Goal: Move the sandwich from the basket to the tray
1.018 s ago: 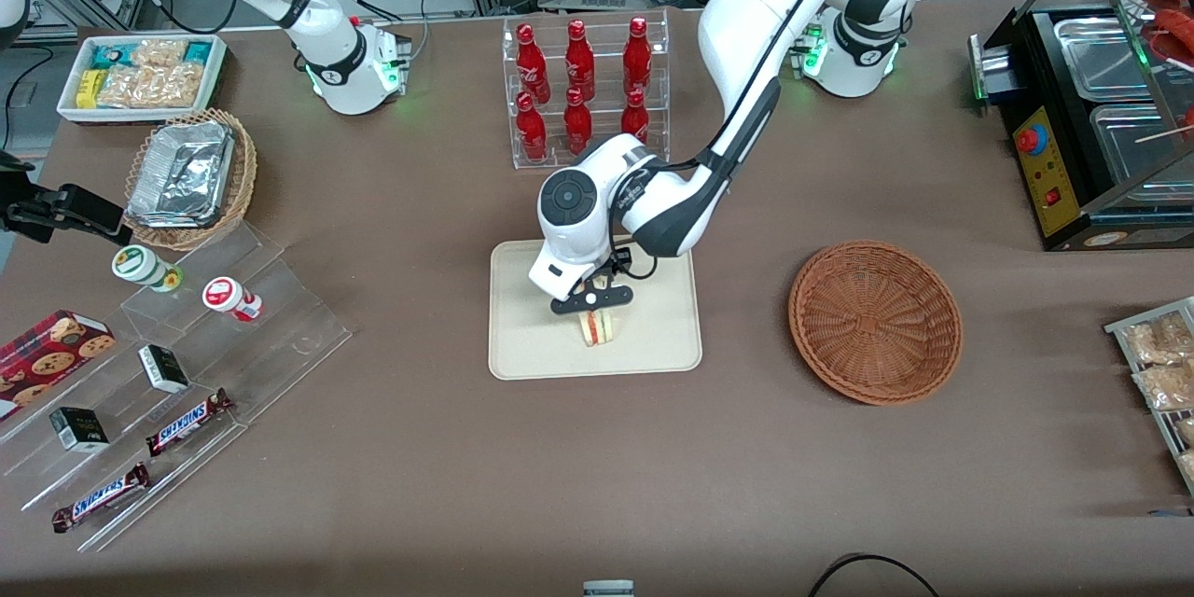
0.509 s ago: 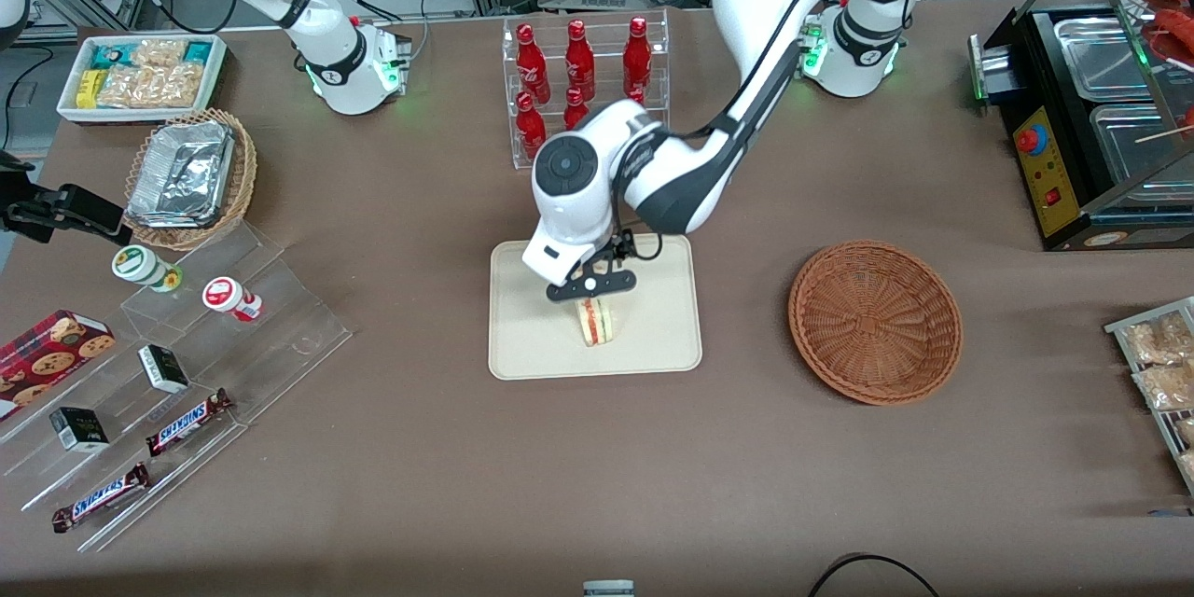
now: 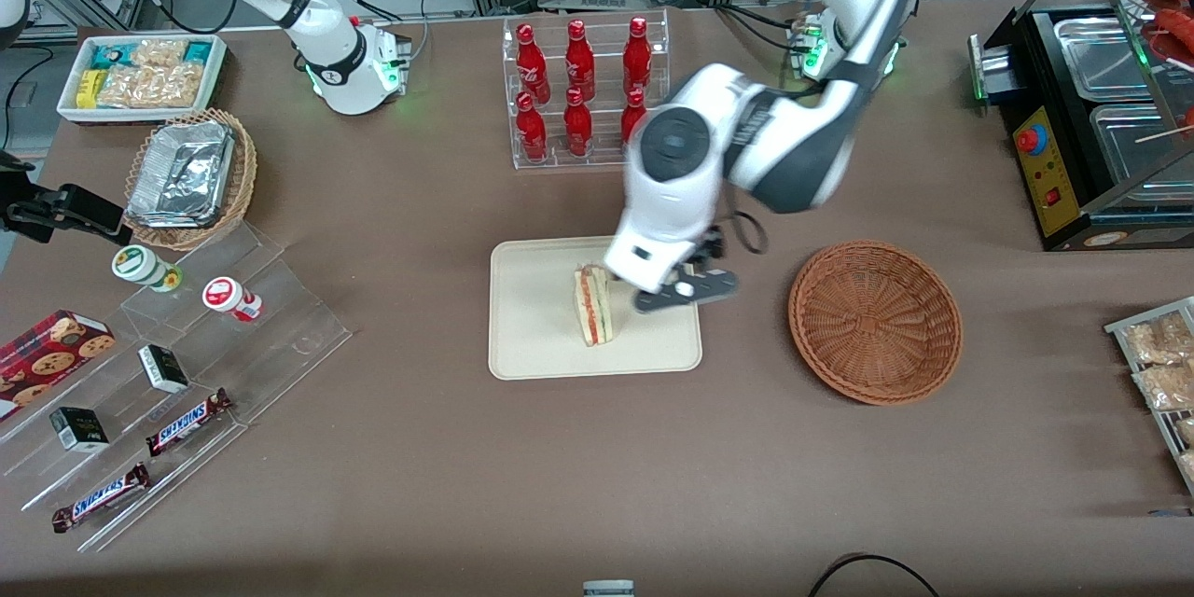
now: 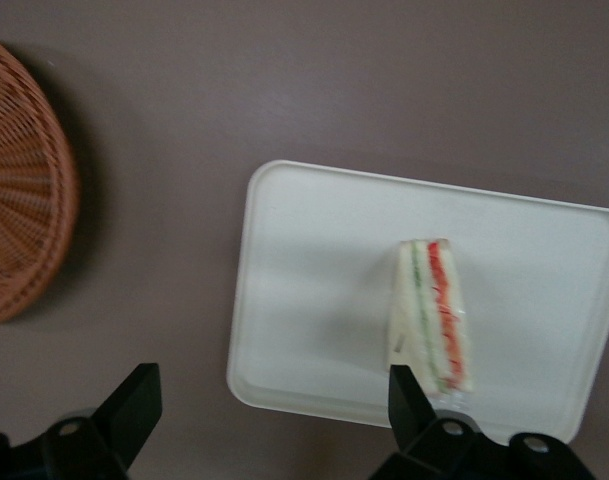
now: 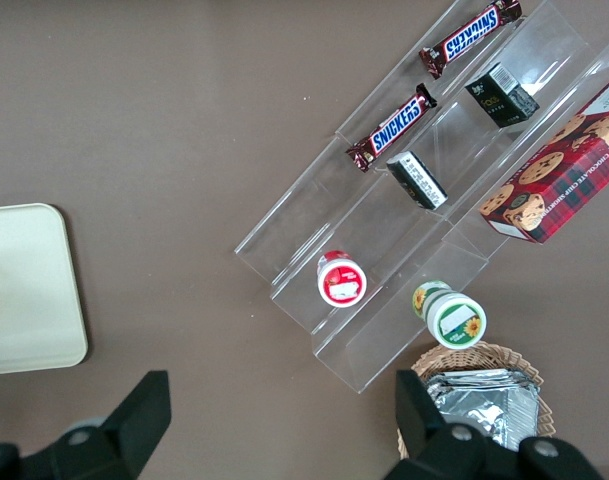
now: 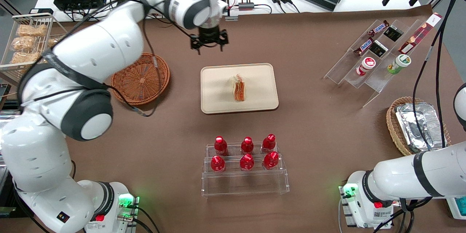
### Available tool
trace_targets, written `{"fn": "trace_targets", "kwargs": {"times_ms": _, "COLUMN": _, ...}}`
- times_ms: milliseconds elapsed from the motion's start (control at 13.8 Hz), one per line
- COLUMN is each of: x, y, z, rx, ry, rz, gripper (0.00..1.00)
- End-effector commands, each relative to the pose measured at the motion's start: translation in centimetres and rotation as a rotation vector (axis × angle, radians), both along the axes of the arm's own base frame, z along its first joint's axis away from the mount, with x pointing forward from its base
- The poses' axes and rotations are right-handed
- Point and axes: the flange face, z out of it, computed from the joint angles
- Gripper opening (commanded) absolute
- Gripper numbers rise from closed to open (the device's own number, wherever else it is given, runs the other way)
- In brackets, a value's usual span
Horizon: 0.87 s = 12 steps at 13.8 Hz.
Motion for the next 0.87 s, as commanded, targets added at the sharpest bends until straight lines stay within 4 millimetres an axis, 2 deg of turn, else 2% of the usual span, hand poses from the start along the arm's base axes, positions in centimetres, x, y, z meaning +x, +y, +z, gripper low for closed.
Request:
{"fn": "trace_targets", "kwargs": {"times_ms": 0, "x": -0.1, "y": 6.5, "z": 1.7, "rx": -0.017, "ry": 0.035, "rz": -0.082, "gripper": 1.0}}
{"fn": "trace_targets", "kwargs": {"times_ms": 73, "x": 0.2, "y": 9.4, "z": 2.3, "rx": -0.018, "ry": 0.049, "rz": -0.111, "gripper": 1.0}}
{"fn": "trace_targets", "kwargs": {"times_ms": 218, "x": 0.4, "y": 13.4, "z": 3.4, "rx": -0.01, "ry": 0.088, "rz": -0.145, "gripper": 1.0}}
{"fn": "trace_targets", "kwargs": {"times_ms": 364, "x": 1.4, "y": 18.0, "z": 4.6, "rx": -0.017, "ry": 0.112, "rz": -0.148, "gripper": 1.0}}
{"fn": "trace_targets", "kwargs": {"times_ms": 582, "x": 1.4, "y": 24.8, "z": 7.4, "rx": -0.034, "ry": 0.161, "rz": -0.207, "gripper": 1.0}}
{"fn": "trace_targets", "kwargs": {"times_ms": 800, "x": 0.4, "y": 30.0, "z": 10.6, "rx": -0.08, "ry": 0.186, "rz": -0.229, "gripper": 1.0}}
